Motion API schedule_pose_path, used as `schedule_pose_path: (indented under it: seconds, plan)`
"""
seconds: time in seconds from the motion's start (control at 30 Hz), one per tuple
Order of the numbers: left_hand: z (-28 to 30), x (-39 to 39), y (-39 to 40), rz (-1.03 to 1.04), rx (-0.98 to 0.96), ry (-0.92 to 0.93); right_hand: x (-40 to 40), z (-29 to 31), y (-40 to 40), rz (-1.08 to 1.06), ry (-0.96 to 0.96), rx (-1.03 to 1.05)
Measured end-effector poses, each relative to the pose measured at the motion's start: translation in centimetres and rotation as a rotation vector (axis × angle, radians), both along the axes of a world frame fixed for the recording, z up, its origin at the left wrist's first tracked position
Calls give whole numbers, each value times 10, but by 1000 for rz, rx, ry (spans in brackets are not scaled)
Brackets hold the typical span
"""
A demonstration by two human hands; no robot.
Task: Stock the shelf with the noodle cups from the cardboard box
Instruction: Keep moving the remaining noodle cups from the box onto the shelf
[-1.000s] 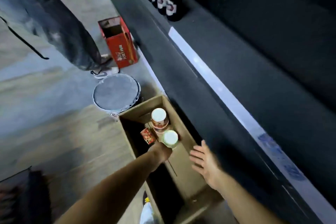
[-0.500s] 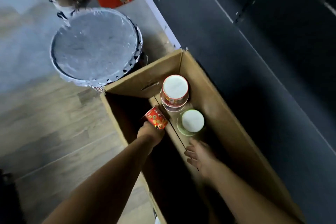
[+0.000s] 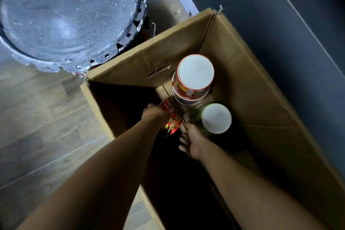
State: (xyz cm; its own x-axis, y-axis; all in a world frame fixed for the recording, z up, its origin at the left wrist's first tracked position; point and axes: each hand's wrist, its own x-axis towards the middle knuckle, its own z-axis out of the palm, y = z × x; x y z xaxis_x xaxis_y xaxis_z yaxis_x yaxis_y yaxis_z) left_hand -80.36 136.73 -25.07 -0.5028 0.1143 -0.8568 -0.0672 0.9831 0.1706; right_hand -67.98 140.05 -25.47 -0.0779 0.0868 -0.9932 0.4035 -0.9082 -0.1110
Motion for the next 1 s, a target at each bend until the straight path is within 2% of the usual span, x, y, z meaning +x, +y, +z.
schedule_pose_path:
  seconds: [0.27,0.4,0.53,0.67,0.83,1.0]
  plan:
    - [-5,10,-1,-75,-1,25,-7,-11,-10,-129,93,-83]
    - [20,25,-3,-201,-17,61,18,3,-11,-102,81,-34]
    - [64,40,-6,-271,65,60,48,33,-11,-72,-2,25]
    - [125,57,-4,-240,198,-10,78,86,-8,-126,-35,50]
    - [219,78,9,-191,401,-117,105,185,6,-256,25,57]
    - [338,100,16,-285,542,-178,139,308,19,-191,139,105]
